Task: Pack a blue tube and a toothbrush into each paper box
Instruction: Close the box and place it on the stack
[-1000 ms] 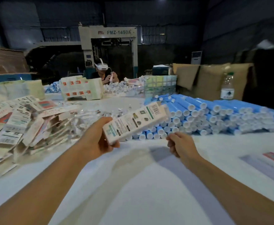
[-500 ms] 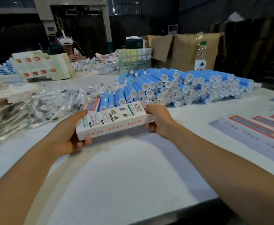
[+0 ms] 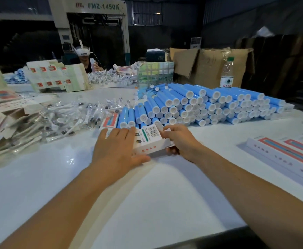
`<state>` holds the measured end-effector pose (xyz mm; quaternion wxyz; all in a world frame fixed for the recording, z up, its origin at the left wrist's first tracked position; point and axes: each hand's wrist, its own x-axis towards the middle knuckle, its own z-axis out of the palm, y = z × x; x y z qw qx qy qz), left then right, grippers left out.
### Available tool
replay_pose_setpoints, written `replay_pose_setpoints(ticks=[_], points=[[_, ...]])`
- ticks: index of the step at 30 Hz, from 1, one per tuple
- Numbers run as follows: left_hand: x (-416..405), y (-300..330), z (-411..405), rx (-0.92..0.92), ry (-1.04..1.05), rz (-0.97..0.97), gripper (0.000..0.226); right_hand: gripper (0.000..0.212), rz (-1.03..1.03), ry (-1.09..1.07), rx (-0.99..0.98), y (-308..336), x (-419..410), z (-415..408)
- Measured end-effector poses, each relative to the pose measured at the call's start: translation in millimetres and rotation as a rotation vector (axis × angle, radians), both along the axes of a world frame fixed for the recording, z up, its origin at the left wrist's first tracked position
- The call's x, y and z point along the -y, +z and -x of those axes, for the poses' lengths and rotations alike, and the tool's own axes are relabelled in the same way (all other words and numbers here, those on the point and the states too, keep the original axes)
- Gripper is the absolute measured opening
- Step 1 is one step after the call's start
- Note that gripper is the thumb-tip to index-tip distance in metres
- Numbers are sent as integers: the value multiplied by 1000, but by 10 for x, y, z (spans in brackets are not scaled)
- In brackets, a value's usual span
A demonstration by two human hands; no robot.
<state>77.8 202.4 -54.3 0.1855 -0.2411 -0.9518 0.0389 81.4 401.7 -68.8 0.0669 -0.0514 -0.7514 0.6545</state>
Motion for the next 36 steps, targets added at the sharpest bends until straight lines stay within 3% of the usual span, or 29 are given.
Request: replay_pose_setpoints(ticks=[4,8,13,17,19,25,30,33,35,36], points=[[13,-70,8,-11,-50,-88,80,20,-120,-1,-21,-2,38,-9],[39,-116,13,3,-46,-93,71,36,-477,-214,-173,225,-38,89],[-13,-163,49,-35,-79,-128,67,19,-819,-498,-368,851,-395,524],[-44,-194,68,-51,-107,-158,63,9,-1296,-489,-73,1204,-637,971],[-38,-199,79,-72,-104,-165,62,14,-1403,-444,89,1239,-666,1118],[-24,-203,146,-65,-88,-177,63,13,-1460,-345,246,1254,-618,1375],[-26,-206,148,-63,-82,-177,64,21,-1407,-409,228,1293,-633,1383],[-13,-221,150,-74,-96,-197,64,19,-1225,-510,48,1345,-627,1274],[-8,-229,163,-81,-96,-212,67,13,-955,-550,-151,1408,-584,1121],[-8,-229,167,-84,-94,-217,68,21,-773,-559,-239,1433,-552,1013]])
